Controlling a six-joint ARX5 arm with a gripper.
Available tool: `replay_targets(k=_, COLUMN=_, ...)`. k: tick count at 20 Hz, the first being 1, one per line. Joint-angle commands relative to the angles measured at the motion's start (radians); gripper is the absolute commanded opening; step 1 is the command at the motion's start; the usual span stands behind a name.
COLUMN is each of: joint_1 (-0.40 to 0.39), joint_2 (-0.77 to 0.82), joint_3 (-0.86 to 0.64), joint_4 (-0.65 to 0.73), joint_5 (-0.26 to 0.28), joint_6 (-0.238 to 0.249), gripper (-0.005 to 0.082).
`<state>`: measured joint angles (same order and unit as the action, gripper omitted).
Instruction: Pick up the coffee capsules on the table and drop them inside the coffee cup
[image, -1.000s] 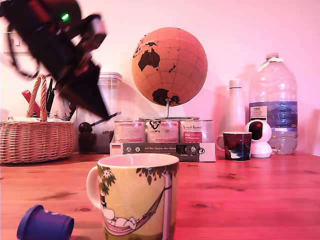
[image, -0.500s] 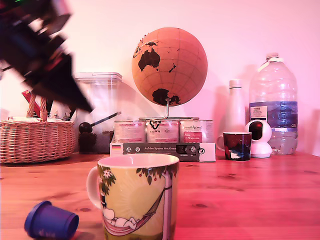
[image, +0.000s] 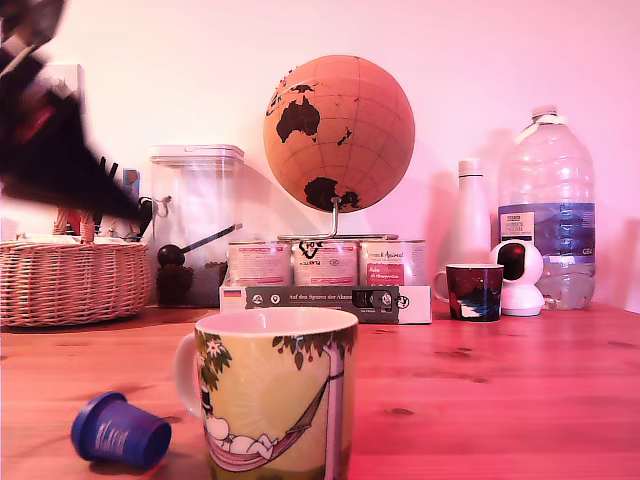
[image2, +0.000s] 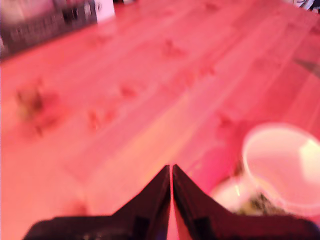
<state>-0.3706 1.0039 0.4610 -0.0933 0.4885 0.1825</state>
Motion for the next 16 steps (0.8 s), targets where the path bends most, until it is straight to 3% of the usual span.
replay_targets(k=1, joint_1=0.002, joint_2=-0.052, joint_3=-0.051, joint_4=0.025, joint_5=0.003, joint_6=-0.030, gripper=-0.0022)
replay_targets(k=8, joint_1=0.001, joint_2=-0.270, joint_3=-0.199, joint_4=0.047, joint_5=-0.027, joint_6=-0.116, gripper=-0.0022)
replay_targets(k=11, joint_1=0.001, joint_2=-0.349, joint_3=-0.255, joint_4=0.040, joint_5=-0.026, joint_6=-0.184, gripper=-0.0021)
replay_targets(k=16, joint_1=-0.028, joint_2=-0.412, joint_3=-0.306, joint_4=-0.040, joint_5=-0.031, joint_6=-0.211, gripper=-0.0022)
